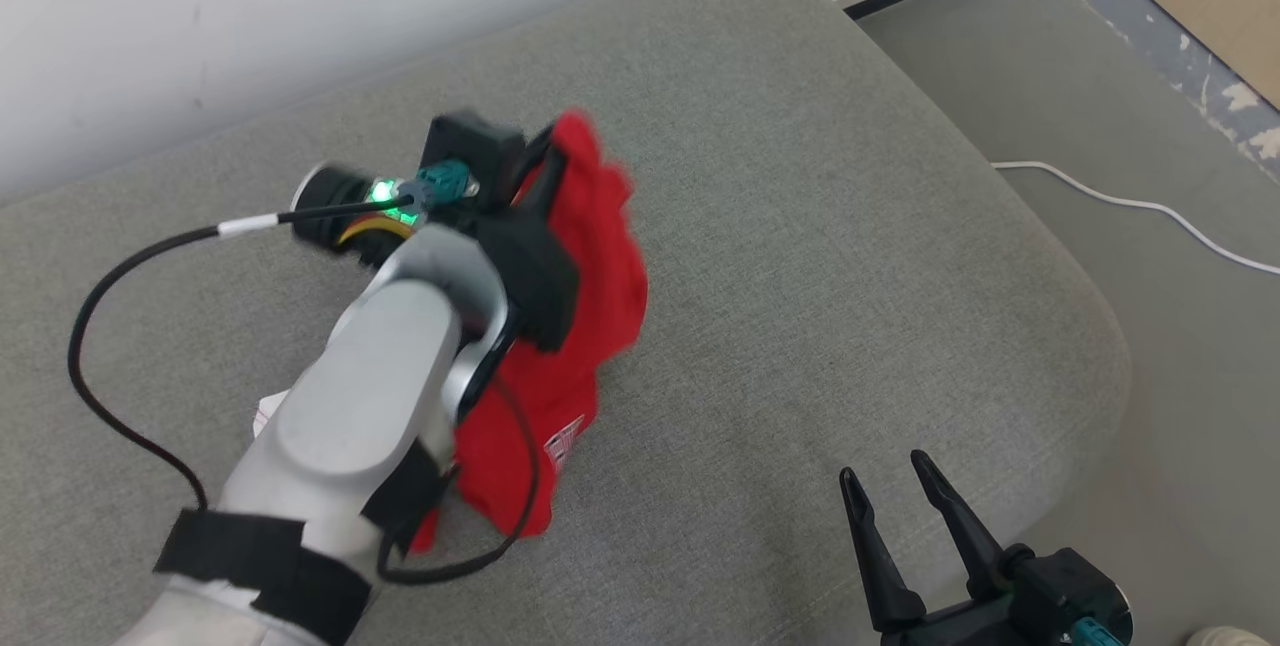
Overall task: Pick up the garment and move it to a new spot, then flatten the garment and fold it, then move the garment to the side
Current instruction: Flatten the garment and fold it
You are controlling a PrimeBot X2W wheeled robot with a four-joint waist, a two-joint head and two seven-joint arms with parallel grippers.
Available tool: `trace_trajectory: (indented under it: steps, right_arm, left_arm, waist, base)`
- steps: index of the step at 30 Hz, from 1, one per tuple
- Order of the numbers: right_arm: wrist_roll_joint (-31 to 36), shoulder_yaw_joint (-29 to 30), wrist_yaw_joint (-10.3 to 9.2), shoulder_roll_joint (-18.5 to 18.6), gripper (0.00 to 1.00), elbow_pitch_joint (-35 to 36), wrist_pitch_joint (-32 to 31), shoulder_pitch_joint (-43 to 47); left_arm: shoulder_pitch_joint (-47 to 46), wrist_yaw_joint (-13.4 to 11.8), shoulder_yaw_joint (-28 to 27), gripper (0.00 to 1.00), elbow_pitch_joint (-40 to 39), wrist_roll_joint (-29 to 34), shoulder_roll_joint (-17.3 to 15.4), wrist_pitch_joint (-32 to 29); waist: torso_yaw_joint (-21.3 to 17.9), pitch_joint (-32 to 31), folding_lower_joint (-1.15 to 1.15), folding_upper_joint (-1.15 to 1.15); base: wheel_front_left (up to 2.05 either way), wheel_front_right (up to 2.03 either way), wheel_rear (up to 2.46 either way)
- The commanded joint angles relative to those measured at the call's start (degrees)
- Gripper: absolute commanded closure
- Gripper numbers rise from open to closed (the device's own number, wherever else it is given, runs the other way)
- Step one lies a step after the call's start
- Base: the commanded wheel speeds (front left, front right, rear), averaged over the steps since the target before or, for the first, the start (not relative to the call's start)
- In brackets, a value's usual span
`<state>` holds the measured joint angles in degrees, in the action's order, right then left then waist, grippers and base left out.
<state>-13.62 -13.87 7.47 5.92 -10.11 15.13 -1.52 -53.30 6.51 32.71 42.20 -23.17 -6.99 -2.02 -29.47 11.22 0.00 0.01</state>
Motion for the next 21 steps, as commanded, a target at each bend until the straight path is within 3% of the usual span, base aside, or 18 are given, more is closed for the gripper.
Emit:
trace_trajectory:
  steps: [1,4,7,11,16,21]
  right_arm:
    - [-0.4,-0.21,0.05,0.34,0.0,-0.27,0.03,-0.29]
    - [-0.46,-0.58,0.05,0.6,0.0,-0.73,0.03,-0.39]
    - [-0.5,-0.54,0.05,0.8,0.0,-0.9,0.03,-0.32]
    - [-0.59,-0.28,0.05,0.64,0.0,-0.85,0.03,0.0]
    - [-0.93,0.21,0.05,0.33,0.0,-0.35,0.03,0.2]
    - [-0.99,0.64,0.05,0.21,0.0,-0.02,0.03,0.45]
  left_arm:
    - [-1.94,-0.62,-0.45,1.0,-1.07,0.76,0.97,3.79]
    - [-4.15,-2.07,-1.2,1.0,-2.9,0.87,2.62,12.4]
    - [-5.81,-3.87,-1.91,1.0,-5.07,0.3,3.63,16.29]
    - [-4.8,-7.12,-4.22,1.0,-10.65,-0.97,4.06,17.24]
    - [4.28,-8.85,-4.12,1.0,-12.15,-1.46,3.97,17.22]
    - [16.57,-10.68,-8.77,1.0,-12.01,-2.12,3.06,17.23]
  waist:
    - [0.15,-0.7,0.0,-0.01]
    - [0.33,-1.77,0.0,-0.01]
    - [0.67,-2.98,0.0,-0.01]
    - [2.03,-3.79,0.0,-0.01]
    - [5.49,-3.23,0.0,-0.01]
    - [9.15,-2.87,0.0,-0.01]
  base:
    - [0.0,0.0,0.0]
    - [0.0,0.0,0.0]
    - [0.0,0.0,0.0]
    - [0.0,0.0,0.0]
    - [0.0,0.0,0.0]
    - [0.0,0.0,0.0]
